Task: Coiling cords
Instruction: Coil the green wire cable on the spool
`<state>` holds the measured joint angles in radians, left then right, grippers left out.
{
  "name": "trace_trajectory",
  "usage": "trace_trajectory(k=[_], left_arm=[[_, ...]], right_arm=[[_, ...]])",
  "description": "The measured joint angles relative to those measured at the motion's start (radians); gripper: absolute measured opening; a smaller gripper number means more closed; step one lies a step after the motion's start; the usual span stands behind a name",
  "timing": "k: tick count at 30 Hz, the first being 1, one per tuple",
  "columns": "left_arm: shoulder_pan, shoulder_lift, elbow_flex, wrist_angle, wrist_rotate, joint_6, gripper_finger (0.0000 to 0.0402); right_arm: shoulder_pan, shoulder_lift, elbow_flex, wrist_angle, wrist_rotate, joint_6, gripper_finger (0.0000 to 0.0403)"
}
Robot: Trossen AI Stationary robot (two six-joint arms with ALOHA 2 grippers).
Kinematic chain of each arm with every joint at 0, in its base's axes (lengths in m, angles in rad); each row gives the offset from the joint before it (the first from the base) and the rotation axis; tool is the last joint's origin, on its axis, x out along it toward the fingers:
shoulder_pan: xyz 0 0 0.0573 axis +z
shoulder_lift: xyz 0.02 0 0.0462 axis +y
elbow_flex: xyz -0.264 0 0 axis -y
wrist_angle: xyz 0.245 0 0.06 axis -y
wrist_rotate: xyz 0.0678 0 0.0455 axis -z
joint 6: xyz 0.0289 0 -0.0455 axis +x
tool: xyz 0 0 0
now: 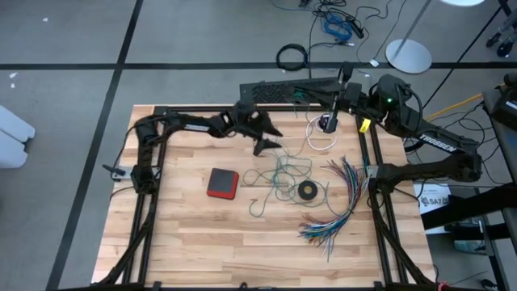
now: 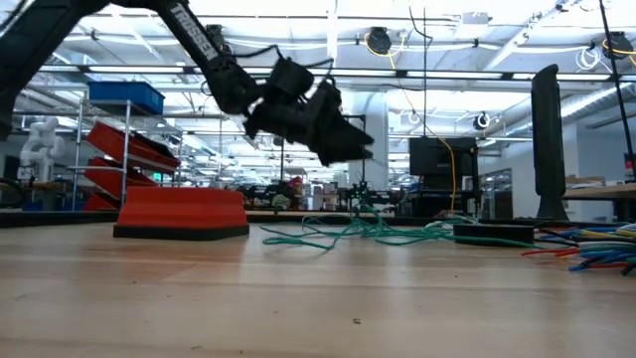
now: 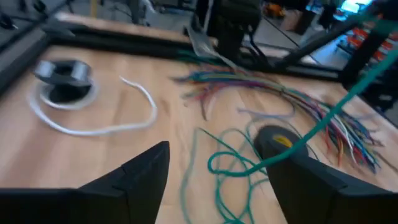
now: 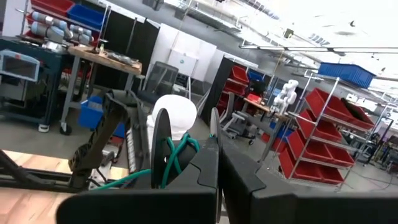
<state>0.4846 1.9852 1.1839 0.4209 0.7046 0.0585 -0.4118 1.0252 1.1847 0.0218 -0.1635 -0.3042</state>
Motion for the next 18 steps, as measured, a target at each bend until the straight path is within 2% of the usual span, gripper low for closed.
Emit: trace_trajectory(k=[4, 7, 10, 12, 15, 18], left_arm=[[0.058, -0.076, 0.001, -0.112, -0.013, 0.057, 0.0269], [0.103, -0.116, 0.001, -0.280, -0.094, 0.163, 0.0269], [0.147, -0.129, 0.001, -0.440, -0.111, 0.232, 0.0269], [0.168, -0.130, 0.001, -0.535, -0.087, 0.280, 0.0269], [0.188, -0.130, 0.001, -0.658, 0.001, 0.336, 0.0269], [0.197, -0.137, 0.000, -0.710, 0.074, 0.351, 0.0269]], right_arm=[[0.000, -0.004, 0.000, -0.022, -0.019, 0.003, 0.0000], [0.000, -0.005, 0.000, -0.023, -0.021, 0.004, 0.0000], [0.000, -0.007, 0.000, -0.024, -0.021, 0.004, 0.0000], [0.000, -0.010, 0.000, -0.024, -0.021, 0.004, 0.0000], [-0.001, -0.015, 0.000, -0.028, -0.022, 0.003, 0.0000], [-0.001, -0.014, 0.000, -0.052, -0.022, 0.004, 0.0000]])
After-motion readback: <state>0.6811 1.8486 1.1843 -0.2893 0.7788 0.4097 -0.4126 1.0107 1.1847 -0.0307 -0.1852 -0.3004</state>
